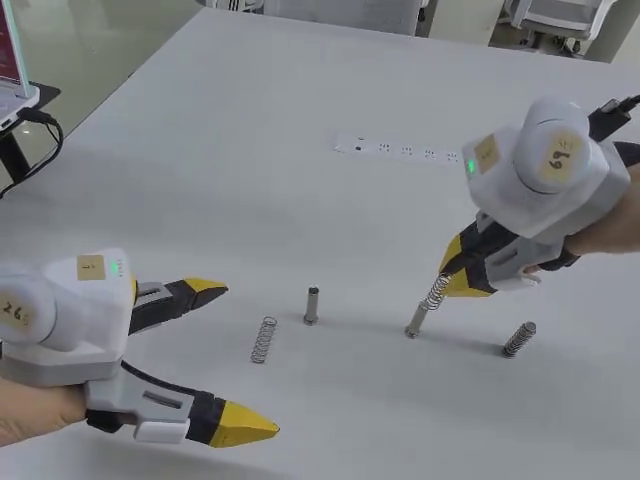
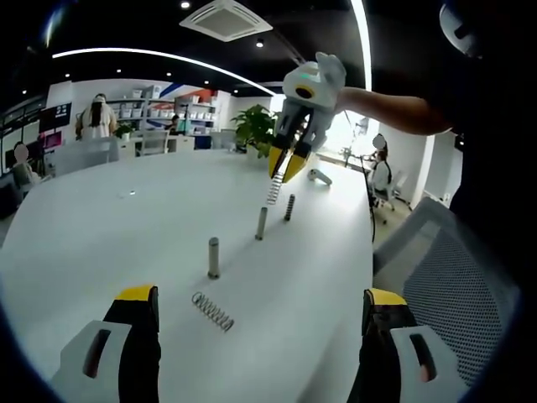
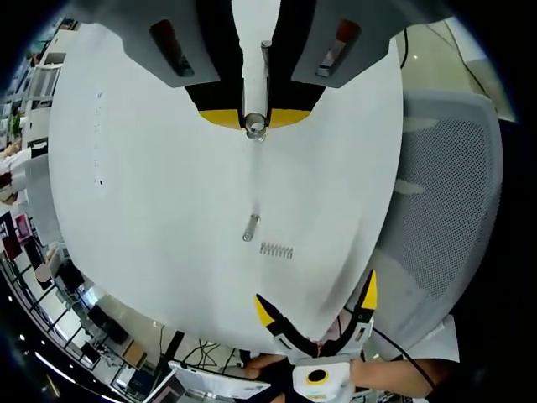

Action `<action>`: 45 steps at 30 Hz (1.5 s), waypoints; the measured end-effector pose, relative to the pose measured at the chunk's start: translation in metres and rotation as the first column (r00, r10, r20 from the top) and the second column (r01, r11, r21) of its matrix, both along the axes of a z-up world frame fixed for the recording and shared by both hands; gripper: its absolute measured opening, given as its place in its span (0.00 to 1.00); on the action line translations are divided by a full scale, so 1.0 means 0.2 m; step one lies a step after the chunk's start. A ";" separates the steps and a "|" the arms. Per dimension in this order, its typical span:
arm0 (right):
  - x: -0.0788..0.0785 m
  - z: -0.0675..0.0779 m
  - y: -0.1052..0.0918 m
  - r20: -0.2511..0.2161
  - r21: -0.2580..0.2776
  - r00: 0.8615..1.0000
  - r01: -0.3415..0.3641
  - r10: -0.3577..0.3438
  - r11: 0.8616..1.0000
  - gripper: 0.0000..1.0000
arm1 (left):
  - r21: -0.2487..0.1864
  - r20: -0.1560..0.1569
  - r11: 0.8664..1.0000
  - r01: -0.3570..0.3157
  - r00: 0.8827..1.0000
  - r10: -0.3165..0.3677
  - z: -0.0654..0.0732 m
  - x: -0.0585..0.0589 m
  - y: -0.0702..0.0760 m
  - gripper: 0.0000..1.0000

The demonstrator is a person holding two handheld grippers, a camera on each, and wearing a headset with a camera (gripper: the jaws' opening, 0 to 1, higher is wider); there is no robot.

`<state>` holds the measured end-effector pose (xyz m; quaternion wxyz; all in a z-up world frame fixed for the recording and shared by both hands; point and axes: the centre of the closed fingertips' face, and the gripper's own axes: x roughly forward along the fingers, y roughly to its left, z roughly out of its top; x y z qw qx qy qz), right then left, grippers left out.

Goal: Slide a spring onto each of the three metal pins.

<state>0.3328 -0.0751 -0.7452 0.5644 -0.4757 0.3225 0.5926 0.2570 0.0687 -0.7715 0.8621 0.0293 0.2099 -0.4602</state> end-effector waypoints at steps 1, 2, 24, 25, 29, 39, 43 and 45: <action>0.00 0.00 0.00 0.000 0.003 1.000 0.003 -0.003 1.000 0.07 | -0.001 -0.002 1.000 0.000 1.000 0.000 0.00 0.00 0.00 0.98; 0.00 -0.01 0.00 -0.003 0.005 1.000 0.006 -0.006 1.000 0.07 | 0.002 -0.002 1.000 -0.002 1.000 0.002 0.00 0.00 0.00 0.98; 0.04 -0.06 0.01 0.000 -0.005 1.000 -0.001 0.001 1.000 0.07 | -0.001 -0.004 1.000 -0.015 1.000 0.015 0.00 0.00 0.00 0.98; 0.04 -0.06 0.01 0.001 -0.004 1.000 -0.002 0.002 1.000 0.07 | -0.002 -0.004 1.000 -0.016 1.000 0.016 0.00 0.00 0.01 0.98; 0.04 -0.08 0.01 -0.007 -0.007 1.000 0.001 -0.001 1.000 0.07 | -0.001 -0.005 1.000 -0.020 1.000 0.020 0.00 0.01 0.02 0.98; 0.04 -0.13 0.01 -0.023 -0.009 1.000 0.006 -0.006 1.000 0.07 | 0.001 -0.013 1.000 -0.025 1.000 0.025 -0.02 0.01 0.03 0.98; 0.05 -0.17 0.01 -0.033 -0.012 0.999 0.013 -0.013 1.000 0.07 | 0.004 -0.015 1.000 -0.028 1.000 0.028 -0.02 0.01 0.03 0.98; 0.05 -0.19 0.00 -0.039 -0.011 0.999 0.015 -0.016 1.000 0.07 | 0.002 -0.017 1.000 -0.027 0.999 0.027 -0.02 0.01 0.04 0.98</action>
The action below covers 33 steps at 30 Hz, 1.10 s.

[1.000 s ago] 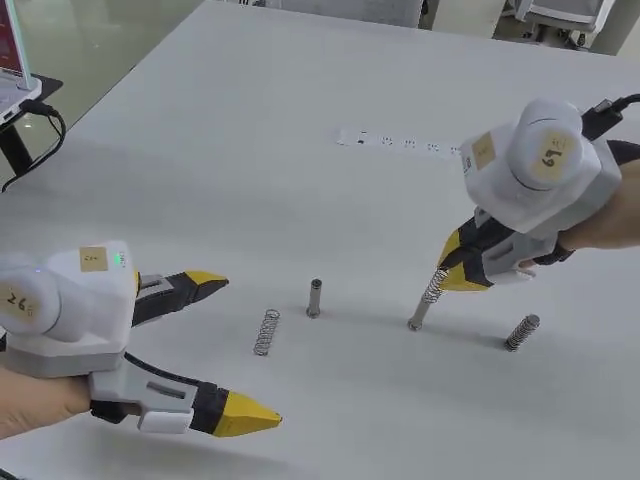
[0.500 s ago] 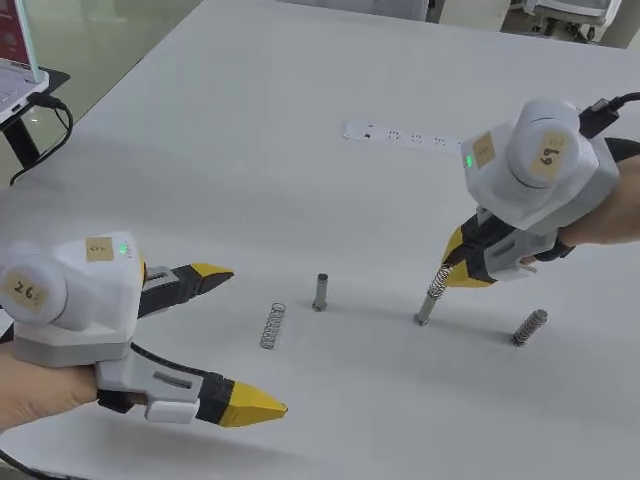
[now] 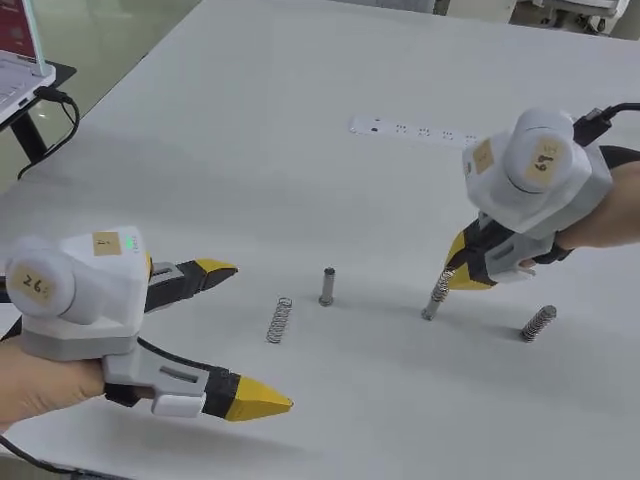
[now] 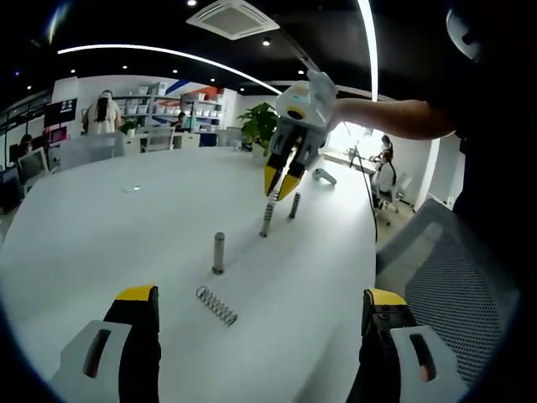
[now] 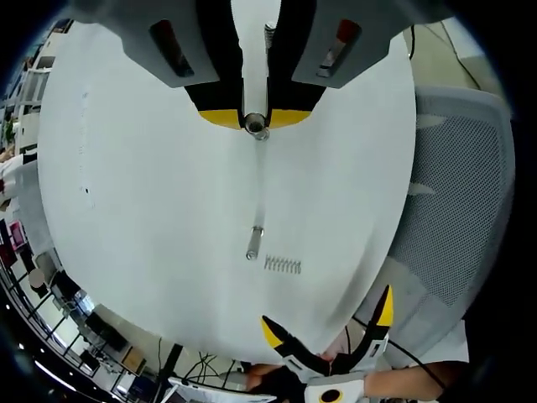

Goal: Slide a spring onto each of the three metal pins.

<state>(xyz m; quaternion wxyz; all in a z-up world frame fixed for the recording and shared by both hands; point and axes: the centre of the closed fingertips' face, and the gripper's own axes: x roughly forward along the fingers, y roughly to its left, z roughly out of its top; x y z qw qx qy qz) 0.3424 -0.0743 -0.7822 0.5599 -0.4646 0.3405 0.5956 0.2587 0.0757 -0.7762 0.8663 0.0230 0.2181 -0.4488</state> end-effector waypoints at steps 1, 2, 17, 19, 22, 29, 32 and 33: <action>0.00 -0.01 0.00 0.001 0.001 1.000 -0.001 0.001 1.000 0.07 | -0.003 -0.003 1.000 0.003 1.000 -0.003 0.00 0.00 0.00 0.98; 0.00 -0.02 0.00 -0.002 0.000 1.000 0.000 0.000 1.000 0.07 | -0.002 -0.003 1.000 0.005 1.000 -0.005 0.00 0.00 0.00 0.98; 0.01 -0.10 0.00 -0.019 -0.013 1.000 0.000 0.000 1.000 0.07 | -0.002 -0.006 1.000 0.004 1.000 -0.004 -0.01 -0.01 0.00 0.98; 0.01 -0.11 0.00 -0.019 -0.018 1.000 -0.002 0.001 1.000 0.07 | -0.002 -0.007 1.000 0.003 1.000 -0.003 -0.01 -0.01 0.00 0.98; 0.01 -0.13 0.00 -0.025 -0.023 1.000 0.005 -0.006 1.000 0.08 | -0.004 -0.007 1.000 0.001 1.000 -0.001 0.00 -0.01 0.00 0.97; 0.01 -0.14 0.01 -0.022 -0.015 1.000 -0.010 0.009 1.000 0.08 | -0.003 -0.013 1.000 0.004 1.000 -0.004 -0.01 -0.02 -0.01 0.97; 0.01 -0.14 0.01 -0.029 -0.009 1.000 -0.005 0.004 1.000 0.08 | -0.001 -0.012 1.000 0.007 1.000 -0.007 -0.01 -0.01 -0.01 0.97; 0.01 -0.14 0.01 -0.030 -0.008 1.000 -0.003 0.003 1.000 0.08 | -0.002 -0.012 1.000 0.007 1.000 -0.007 -0.01 -0.01 -0.01 0.97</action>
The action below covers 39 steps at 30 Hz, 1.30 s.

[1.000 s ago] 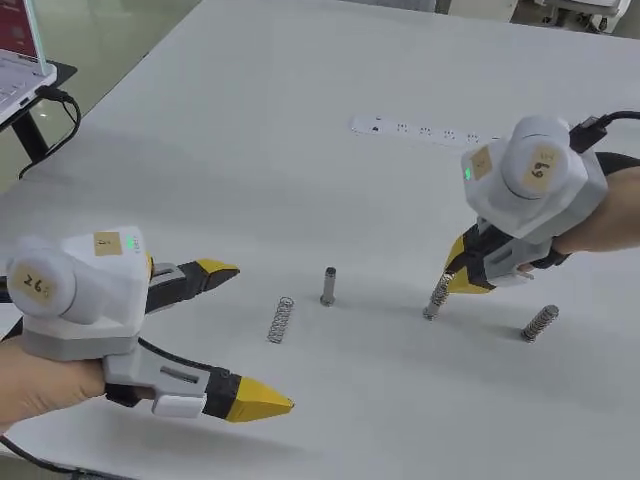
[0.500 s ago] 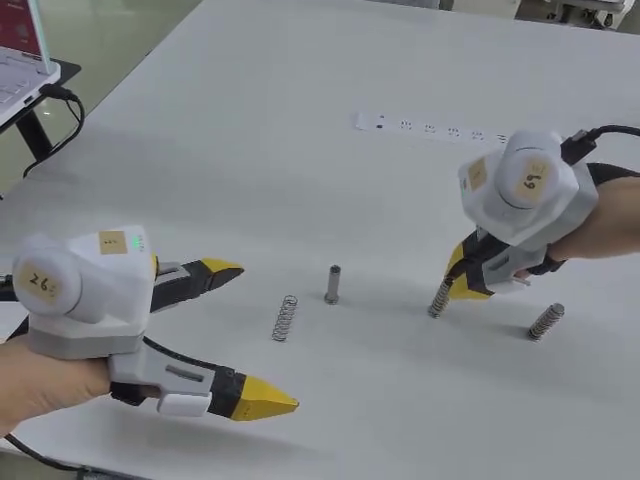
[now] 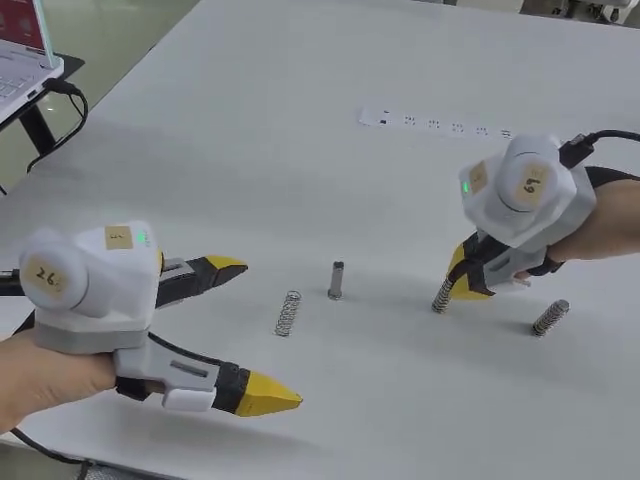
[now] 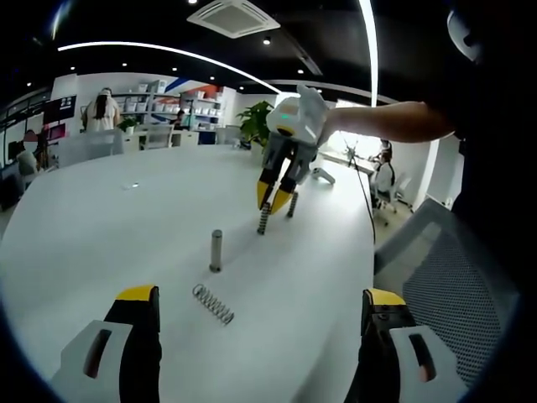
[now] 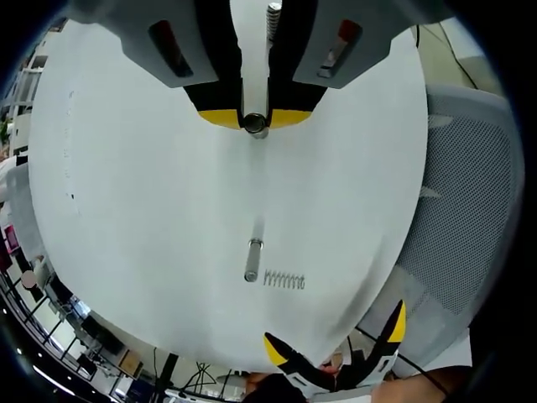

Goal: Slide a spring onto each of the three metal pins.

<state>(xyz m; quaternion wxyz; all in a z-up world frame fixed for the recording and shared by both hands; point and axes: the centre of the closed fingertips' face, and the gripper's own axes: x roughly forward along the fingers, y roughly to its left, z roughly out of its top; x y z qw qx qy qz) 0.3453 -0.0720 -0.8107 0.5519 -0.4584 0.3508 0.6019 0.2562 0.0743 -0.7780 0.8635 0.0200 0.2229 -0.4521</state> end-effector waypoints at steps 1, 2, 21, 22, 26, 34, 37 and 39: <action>0.00 0.00 0.00 -0.002 0.001 1.000 0.002 -0.002 1.000 0.08 | -0.001 0.001 1.000 -0.001 1.000 0.001 0.00 0.00 0.00 0.97; 0.00 0.00 0.00 -0.003 0.001 1.000 0.002 -0.002 1.000 0.08 | -0.001 0.001 1.000 -0.002 1.000 0.002 0.00 0.00 0.00 0.97; 0.01 0.01 -0.01 -0.007 0.036 1.000 0.021 -0.021 0.999 0.18 | -0.002 0.001 1.000 -0.005 1.000 0.005 0.01 0.01 0.00 0.97; 0.01 0.01 -0.01 -0.011 0.044 0.999 0.032 -0.031 0.999 0.18 | -0.004 0.001 1.000 -0.005 1.000 0.005 0.01 0.01 0.00 0.97; 0.01 0.02 -0.02 -0.010 0.085 0.998 0.065 -0.065 0.994 0.20 | 0.001 -0.001 1.000 -0.007 1.000 0.007 0.01 0.02 0.01 0.97; 0.02 0.05 -0.01 0.004 0.162 0.994 0.107 -0.109 0.981 0.29 | -0.002 0.001 1.000 -0.008 1.000 0.008 0.02 0.02 0.00 0.98; 0.02 0.07 -0.01 0.008 0.205 0.991 0.131 -0.135 0.970 0.33 | -0.004 0.003 1.000 -0.009 1.000 0.009 0.02 0.03 0.00 0.98; 0.02 0.08 -0.01 0.025 0.228 0.989 0.135 -0.145 0.964 0.36 | -0.009 0.006 1.000 -0.014 1.000 0.014 0.03 0.03 0.00 0.98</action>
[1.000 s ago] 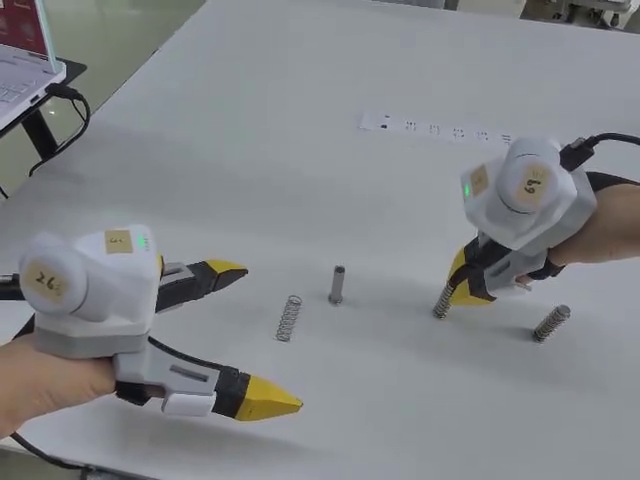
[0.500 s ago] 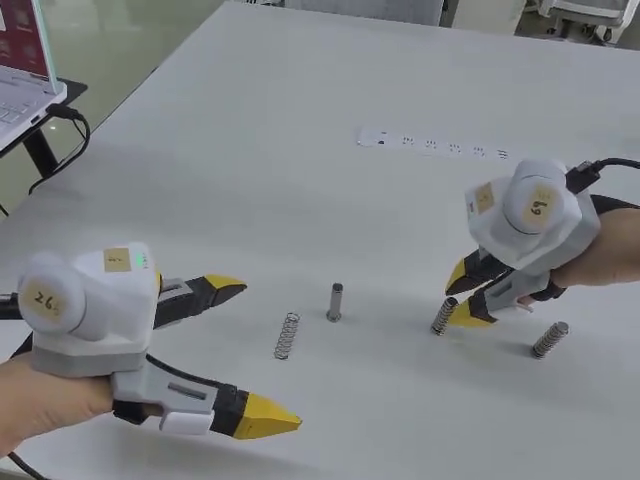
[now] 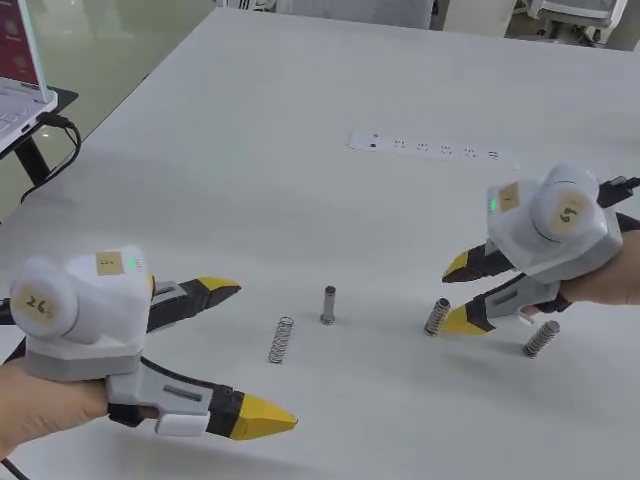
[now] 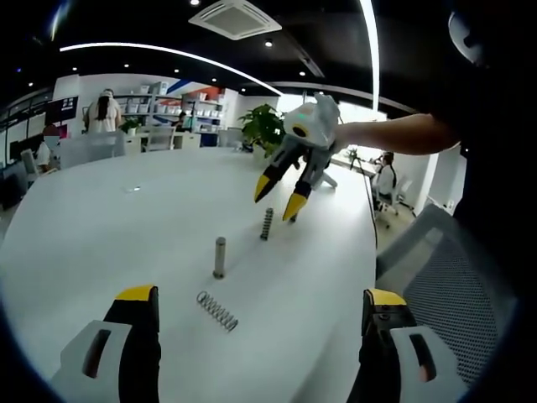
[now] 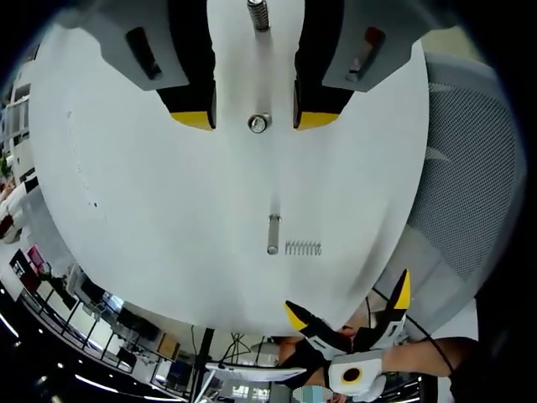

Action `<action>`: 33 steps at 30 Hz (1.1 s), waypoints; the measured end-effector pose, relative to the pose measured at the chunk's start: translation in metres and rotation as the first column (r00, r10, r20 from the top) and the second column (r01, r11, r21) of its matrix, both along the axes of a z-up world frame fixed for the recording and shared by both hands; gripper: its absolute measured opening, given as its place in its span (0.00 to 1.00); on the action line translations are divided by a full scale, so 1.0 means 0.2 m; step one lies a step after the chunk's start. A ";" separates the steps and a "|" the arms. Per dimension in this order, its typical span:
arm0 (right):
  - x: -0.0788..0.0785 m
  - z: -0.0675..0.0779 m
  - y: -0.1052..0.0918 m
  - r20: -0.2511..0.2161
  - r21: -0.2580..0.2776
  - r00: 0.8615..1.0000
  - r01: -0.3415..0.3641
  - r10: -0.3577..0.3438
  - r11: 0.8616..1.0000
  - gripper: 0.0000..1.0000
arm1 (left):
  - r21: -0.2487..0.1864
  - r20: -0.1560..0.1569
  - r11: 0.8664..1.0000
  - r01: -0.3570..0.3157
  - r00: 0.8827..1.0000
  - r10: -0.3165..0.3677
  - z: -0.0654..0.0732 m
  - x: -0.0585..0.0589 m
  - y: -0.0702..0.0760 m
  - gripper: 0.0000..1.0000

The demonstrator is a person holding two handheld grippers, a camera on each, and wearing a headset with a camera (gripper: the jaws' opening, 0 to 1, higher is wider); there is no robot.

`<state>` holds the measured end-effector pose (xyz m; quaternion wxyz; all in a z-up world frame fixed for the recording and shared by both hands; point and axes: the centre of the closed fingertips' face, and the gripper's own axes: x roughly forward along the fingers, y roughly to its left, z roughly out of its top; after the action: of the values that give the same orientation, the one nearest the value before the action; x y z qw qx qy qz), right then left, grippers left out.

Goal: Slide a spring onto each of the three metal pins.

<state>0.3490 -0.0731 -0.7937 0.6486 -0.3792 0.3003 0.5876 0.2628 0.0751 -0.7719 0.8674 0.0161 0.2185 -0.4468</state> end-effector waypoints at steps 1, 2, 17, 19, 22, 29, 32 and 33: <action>0.00 0.01 0.00 0.009 0.009 1.000 0.005 -0.005 1.000 0.36 | 0.001 0.002 1.000 0.000 1.000 0.000 0.00 0.00 0.00 0.98; 0.00 0.02 0.00 0.012 0.026 1.000 0.013 -0.013 1.000 0.36 | 0.000 0.005 1.000 -0.001 1.000 0.001 0.01 0.00 0.00 0.98; -0.02 0.18 -0.01 0.000 0.259 0.989 0.145 -0.150 0.955 0.45 | 0.008 0.010 1.000 -0.007 1.000 0.007 0.02 0.01 -0.02 0.98; -0.03 0.18 -0.02 0.006 0.261 0.989 0.142 -0.148 0.955 0.45 | 0.009 0.011 1.000 -0.006 1.000 0.006 0.03 0.01 -0.03 0.98; -0.07 0.18 -0.04 0.004 0.268 0.988 0.145 -0.152 0.953 0.45 | 0.009 0.014 1.000 -0.008 1.000 0.008 0.03 0.01 -0.03 0.98; -0.10 0.23 -0.08 0.009 0.302 0.984 0.166 -0.177 0.939 0.45 | -0.002 0.017 1.000 -0.021 1.000 0.021 0.05 0.03 -0.04 0.98; -0.11 0.25 -0.10 0.009 0.316 0.982 0.175 -0.187 0.933 0.44 | 0.002 0.020 1.000 -0.021 1.000 0.021 0.05 0.03 -0.04 0.98; -0.11 0.26 -0.10 0.011 0.316 0.982 0.177 -0.190 0.932 0.44 | 0.000 0.020 1.000 -0.022 1.000 0.022 0.05 0.03 -0.04 0.98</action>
<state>0.3260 -0.0939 -0.7425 0.7587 -0.2537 0.2237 0.5568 0.2693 0.0669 -0.7617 0.8743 0.0185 0.2099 -0.4372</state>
